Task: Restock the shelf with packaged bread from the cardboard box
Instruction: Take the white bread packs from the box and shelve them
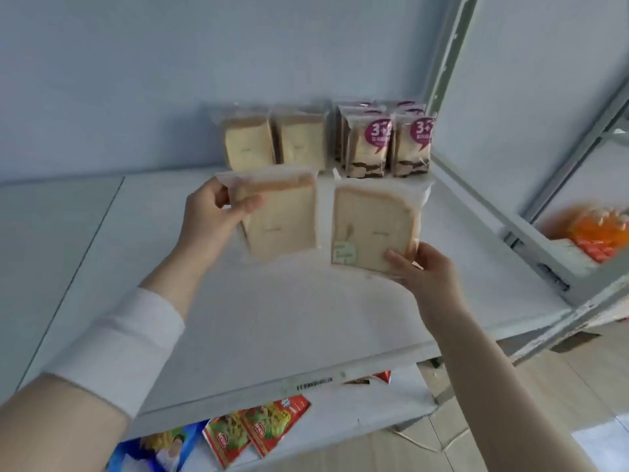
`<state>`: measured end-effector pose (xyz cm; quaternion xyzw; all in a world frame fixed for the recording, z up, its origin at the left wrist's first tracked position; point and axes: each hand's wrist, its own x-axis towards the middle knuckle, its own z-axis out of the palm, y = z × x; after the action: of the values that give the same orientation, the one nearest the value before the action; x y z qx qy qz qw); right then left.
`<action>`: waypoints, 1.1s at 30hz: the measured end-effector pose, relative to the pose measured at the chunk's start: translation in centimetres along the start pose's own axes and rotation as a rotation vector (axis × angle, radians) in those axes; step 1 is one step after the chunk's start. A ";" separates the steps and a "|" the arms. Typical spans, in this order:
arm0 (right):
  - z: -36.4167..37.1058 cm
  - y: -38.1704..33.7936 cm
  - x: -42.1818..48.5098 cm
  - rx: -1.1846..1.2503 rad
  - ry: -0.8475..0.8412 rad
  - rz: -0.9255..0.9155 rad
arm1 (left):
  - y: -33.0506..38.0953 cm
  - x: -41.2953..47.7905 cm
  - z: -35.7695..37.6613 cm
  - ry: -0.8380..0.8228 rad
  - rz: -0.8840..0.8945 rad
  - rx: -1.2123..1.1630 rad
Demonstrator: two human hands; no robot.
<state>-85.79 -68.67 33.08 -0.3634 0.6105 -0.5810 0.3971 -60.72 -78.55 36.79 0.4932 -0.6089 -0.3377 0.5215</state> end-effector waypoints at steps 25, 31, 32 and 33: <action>15.9 2.0 25.3 -0.552 0.240 -0.226 | -11.4 21.9 2.8 0.348 0.077 0.141; 14.2 0.8 20.6 -0.757 0.170 -0.274 | -10.5 18.4 0.2 0.327 0.033 0.279; 13.5 0.6 18.7 -0.803 0.175 -0.289 | -9.9 16.8 -0.5 0.292 0.085 0.361; 12.8 0.4 17.1 -0.858 0.169 -0.303 | -9.4 15.5 -0.8 0.245 0.142 0.464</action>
<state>-81.37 -89.54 31.47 -0.5313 0.7659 -0.3550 0.0703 -57.17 -95.95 32.92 0.5927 -0.6354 -0.0897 0.4867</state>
